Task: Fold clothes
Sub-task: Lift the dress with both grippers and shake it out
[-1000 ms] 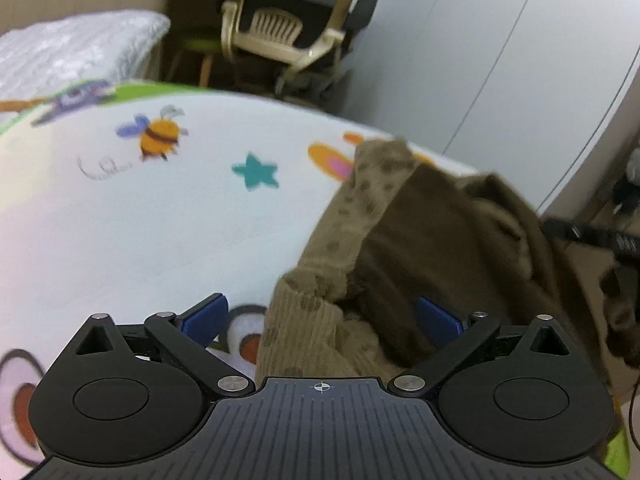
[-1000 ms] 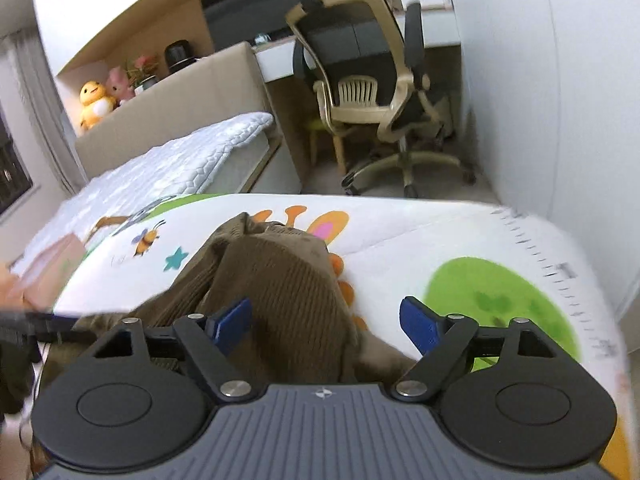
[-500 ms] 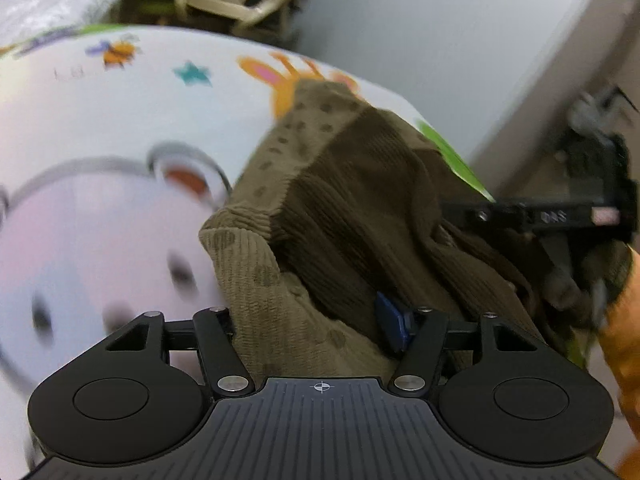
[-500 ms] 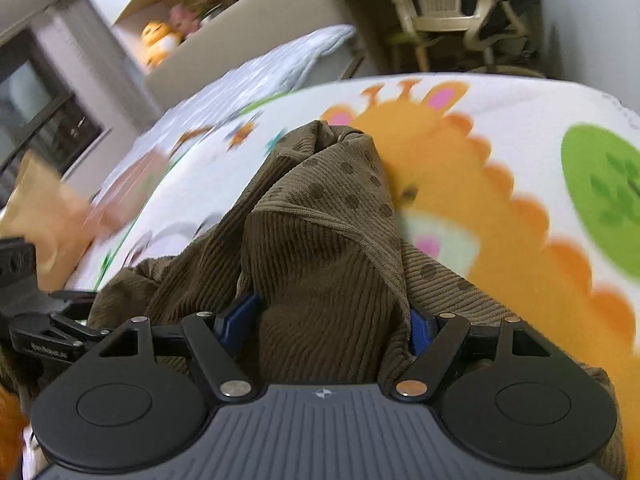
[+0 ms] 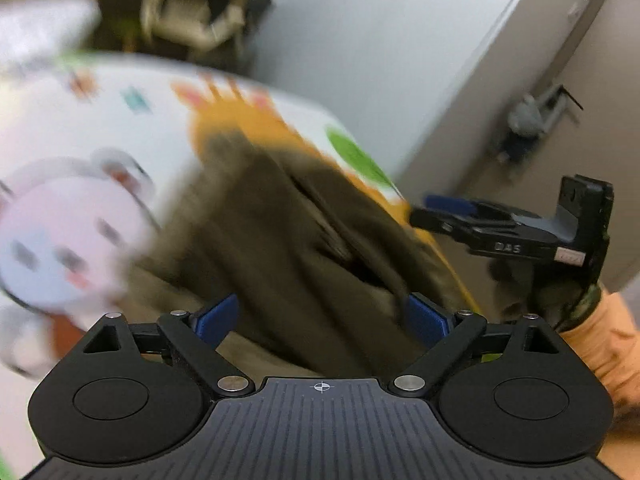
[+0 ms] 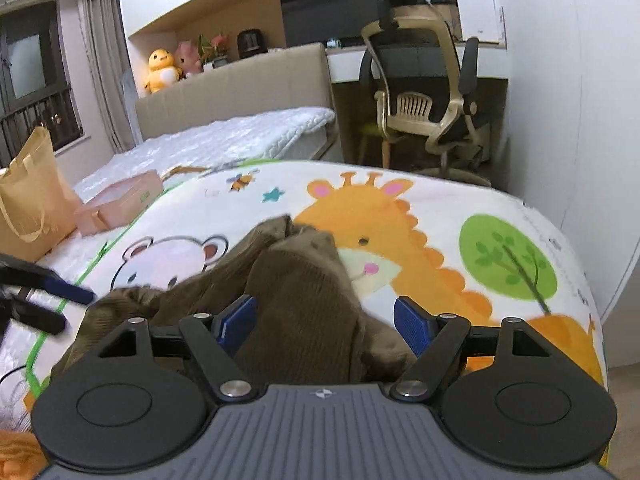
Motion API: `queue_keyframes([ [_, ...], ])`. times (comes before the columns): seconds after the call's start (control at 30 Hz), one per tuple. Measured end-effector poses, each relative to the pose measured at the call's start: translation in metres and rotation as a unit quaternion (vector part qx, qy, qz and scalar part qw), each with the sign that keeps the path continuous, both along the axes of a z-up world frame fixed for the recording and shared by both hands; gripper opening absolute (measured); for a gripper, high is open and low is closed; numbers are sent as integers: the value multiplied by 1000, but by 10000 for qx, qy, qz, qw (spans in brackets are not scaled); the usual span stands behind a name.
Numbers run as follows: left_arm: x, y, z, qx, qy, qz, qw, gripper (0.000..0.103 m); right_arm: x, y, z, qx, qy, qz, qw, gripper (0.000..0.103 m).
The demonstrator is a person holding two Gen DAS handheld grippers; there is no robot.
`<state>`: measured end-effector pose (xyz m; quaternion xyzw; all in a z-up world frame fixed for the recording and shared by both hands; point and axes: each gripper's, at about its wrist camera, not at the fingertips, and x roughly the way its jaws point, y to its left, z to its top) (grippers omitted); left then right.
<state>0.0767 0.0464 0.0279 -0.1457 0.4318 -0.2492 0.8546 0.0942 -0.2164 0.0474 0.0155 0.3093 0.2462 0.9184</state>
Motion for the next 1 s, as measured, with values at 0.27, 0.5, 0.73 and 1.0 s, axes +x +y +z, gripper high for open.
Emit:
queue_keyframes([
  [0.27, 39, -38, -41, 772, 118, -204, 9967, 25, -7, 27, -49, -587, 389, 348, 9969, 59],
  [0.5, 51, 25, 8, 806, -706, 474, 9931, 4, 15, 33, -5, -1090, -629, 240, 9918, 9],
  [0.73, 99, 124, 25, 1597, -1329, 2076, 9559, 4, 110, 25, 9, -2076, -1288, -620, 9677, 8],
  [1.0, 157, 206, -19, 2147, -958, 3175, 9186, 4, 221, 18, -55, -3353, -1265, -1603, 9197, 3],
])
